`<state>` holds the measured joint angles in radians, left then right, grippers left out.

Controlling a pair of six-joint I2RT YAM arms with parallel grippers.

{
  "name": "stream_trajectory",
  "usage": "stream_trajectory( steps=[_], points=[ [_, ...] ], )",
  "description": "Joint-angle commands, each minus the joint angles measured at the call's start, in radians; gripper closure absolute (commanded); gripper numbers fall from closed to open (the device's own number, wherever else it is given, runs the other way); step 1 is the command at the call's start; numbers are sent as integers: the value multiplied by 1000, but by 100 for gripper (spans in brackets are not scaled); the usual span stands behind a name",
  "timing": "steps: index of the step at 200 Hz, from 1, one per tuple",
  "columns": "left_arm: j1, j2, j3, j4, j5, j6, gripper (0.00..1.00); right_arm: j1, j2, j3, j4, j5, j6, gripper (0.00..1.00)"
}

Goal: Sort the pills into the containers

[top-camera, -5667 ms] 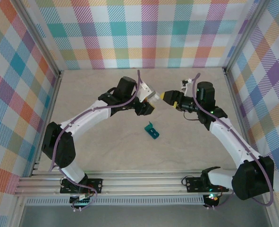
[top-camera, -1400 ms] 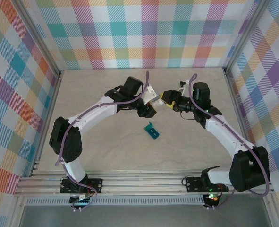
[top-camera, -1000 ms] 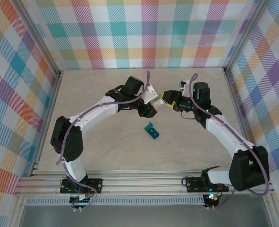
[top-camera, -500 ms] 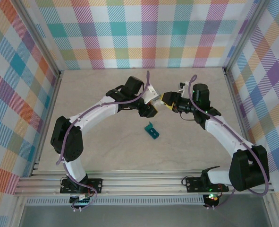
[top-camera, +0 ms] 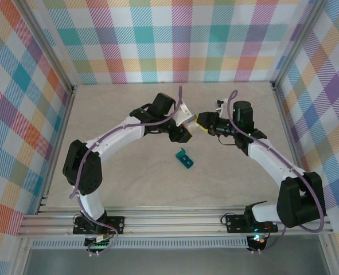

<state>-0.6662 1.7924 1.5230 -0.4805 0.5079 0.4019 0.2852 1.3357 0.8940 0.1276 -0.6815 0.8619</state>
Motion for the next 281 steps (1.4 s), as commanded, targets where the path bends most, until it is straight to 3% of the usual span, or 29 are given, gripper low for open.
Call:
stream_trajectory(
  steps=[1,37,72,93,115,134,182,219,281],
  points=[
    [-10,-5,38,25,69,-14,100,3,-1,27,-5,-26,-69,63],
    [36,-26,32,47,204,-70,100,-19,-59,-40,43,-82,-257,64],
    [79,-59,5,120,316,-153,100,-31,-81,-76,101,-142,-279,63],
    [78,-61,6,114,288,-151,100,-31,-69,-55,82,-142,-258,59],
    [78,-60,2,98,211,-125,100,-31,-88,-34,53,-118,-216,34],
    [74,-62,-9,78,137,-92,100,-31,-134,-32,8,-79,-197,25],
    [56,-71,-37,72,30,-33,100,-32,-184,-70,-31,48,-91,24],
    [33,-64,-24,43,11,-3,100,-32,-125,-80,62,34,20,26],
    [7,-42,-2,30,21,3,100,-30,-79,-58,107,26,44,32]
  ],
)
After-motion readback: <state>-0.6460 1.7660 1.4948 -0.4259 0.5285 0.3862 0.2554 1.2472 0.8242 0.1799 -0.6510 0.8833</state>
